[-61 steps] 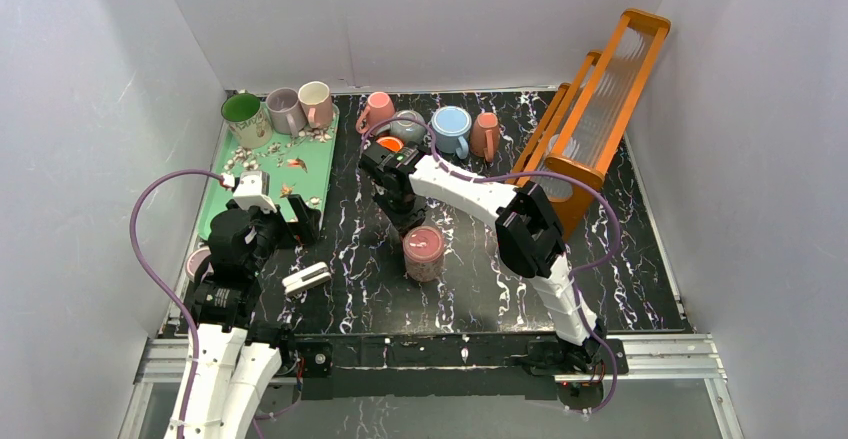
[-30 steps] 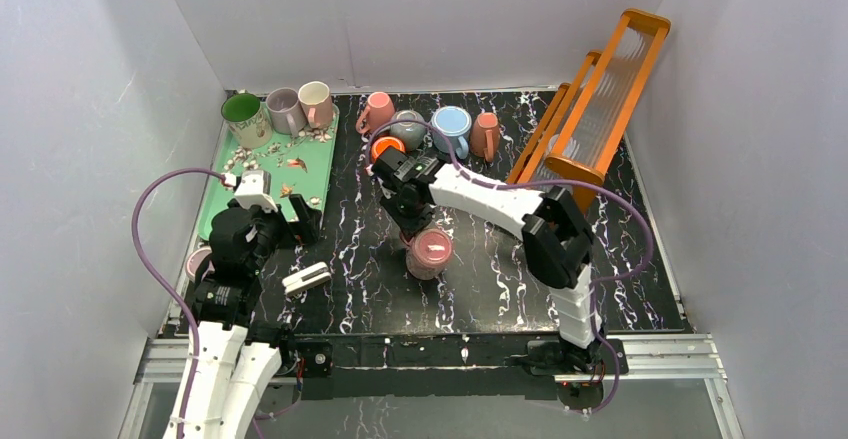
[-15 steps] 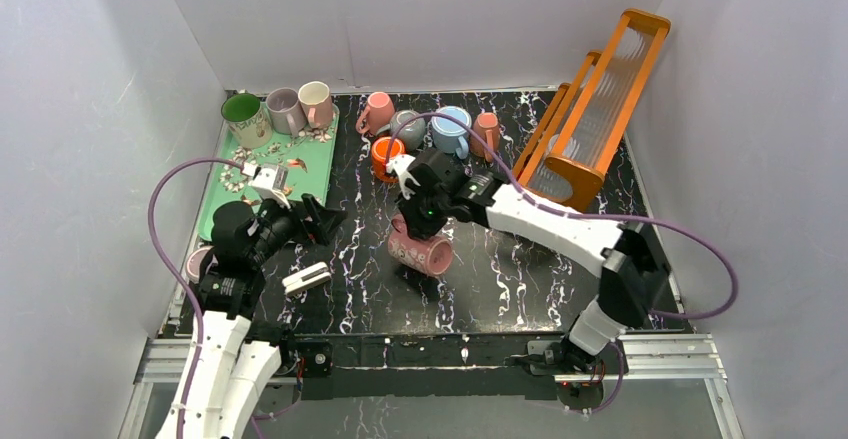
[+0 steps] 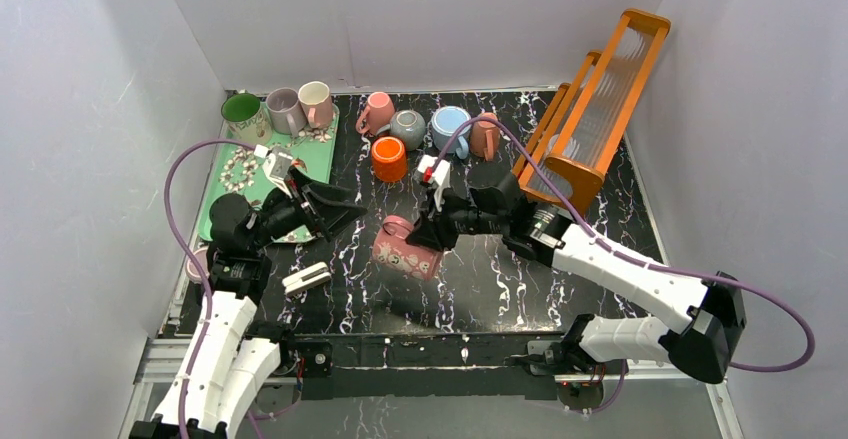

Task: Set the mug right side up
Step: Turn over the cup at the center of the board.

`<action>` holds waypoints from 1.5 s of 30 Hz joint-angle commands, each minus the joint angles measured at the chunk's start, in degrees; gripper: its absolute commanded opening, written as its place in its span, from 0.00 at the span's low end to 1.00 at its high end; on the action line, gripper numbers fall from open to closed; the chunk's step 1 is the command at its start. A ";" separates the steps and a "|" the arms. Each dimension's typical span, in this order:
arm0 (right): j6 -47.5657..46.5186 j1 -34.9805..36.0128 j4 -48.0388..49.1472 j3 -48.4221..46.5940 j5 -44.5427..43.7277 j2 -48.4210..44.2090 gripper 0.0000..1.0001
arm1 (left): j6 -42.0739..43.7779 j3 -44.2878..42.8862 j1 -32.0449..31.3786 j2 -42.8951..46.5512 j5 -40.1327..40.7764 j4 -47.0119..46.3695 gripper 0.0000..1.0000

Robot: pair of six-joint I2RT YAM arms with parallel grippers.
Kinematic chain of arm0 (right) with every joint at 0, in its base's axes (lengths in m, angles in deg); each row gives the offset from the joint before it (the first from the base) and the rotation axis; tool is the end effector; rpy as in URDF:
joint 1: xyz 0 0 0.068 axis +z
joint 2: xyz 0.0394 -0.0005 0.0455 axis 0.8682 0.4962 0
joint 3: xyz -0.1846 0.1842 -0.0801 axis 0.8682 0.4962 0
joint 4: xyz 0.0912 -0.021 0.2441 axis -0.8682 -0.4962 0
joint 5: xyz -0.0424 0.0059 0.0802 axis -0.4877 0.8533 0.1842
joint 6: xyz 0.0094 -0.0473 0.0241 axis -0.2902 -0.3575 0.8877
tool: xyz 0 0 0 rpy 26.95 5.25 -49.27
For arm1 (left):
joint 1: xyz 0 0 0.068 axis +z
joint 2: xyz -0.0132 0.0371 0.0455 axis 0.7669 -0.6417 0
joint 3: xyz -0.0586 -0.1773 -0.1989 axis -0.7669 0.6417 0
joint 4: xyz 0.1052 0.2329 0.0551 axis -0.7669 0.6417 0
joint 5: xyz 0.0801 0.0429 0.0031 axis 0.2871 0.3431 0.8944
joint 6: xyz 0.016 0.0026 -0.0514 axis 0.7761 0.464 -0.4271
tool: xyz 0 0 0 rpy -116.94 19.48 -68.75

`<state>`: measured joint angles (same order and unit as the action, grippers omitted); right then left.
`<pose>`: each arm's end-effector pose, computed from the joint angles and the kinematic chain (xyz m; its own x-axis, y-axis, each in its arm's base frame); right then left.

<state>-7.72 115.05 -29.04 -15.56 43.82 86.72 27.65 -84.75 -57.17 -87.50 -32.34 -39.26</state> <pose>0.1511 0.2335 0.3405 -0.2768 -0.2660 -0.9234 -0.9269 0.3274 0.1835 0.1532 -0.0464 0.3382 -0.2953 -0.3113 -0.9033 0.7890 0.4538 -0.4143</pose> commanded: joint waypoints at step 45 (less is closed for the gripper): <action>11.14 0.13 17.47 7.20 1.25 -11.86 0.98 | 23.03 -15.40 -16.81 -11.68 13.44 27.84 0.00</action>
<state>2.81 115.01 -12.97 -8.67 47.49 77.96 42.73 -94.28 -74.24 -98.34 -26.83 -23.39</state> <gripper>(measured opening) 0.918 0.206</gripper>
